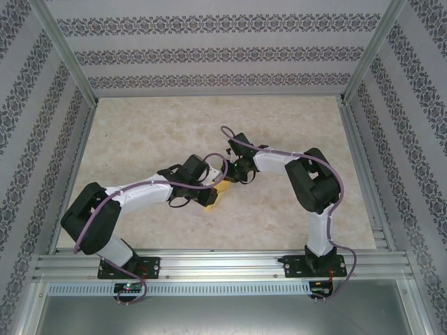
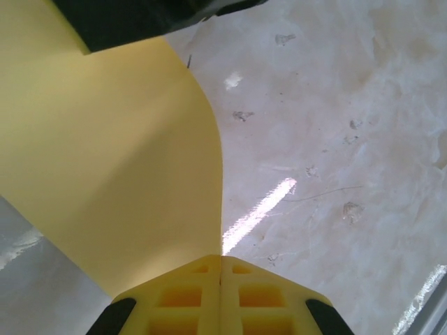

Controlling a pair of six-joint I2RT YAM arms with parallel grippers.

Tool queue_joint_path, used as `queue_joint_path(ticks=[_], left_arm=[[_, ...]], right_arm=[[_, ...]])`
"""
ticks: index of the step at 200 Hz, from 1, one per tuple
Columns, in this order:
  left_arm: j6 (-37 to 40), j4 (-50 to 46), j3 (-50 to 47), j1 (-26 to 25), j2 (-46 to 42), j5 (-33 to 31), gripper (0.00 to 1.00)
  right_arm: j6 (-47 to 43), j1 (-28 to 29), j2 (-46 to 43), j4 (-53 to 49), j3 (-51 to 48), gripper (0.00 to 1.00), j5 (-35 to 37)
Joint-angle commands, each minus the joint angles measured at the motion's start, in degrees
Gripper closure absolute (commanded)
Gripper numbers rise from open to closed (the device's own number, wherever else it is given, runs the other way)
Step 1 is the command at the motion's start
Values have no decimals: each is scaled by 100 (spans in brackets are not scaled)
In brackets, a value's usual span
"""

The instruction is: Fold a paper plane with a square sheet of paper (pick it up from the middle)

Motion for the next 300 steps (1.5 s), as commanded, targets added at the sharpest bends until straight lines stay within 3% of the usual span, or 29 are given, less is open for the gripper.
queue_joint_path(ticks=[1, 110, 300], left_arm=[[198, 85, 59, 173, 93, 154, 96], [501, -81, 271, 604, 409, 298, 93], [696, -240, 437, 713, 784, -285, 91]], right_arm=[[-232, 64, 101, -191, 137, 87, 211], [-286, 58, 156, -257, 191, 85, 234], [-378, 56, 170, -408, 312, 83, 246]])
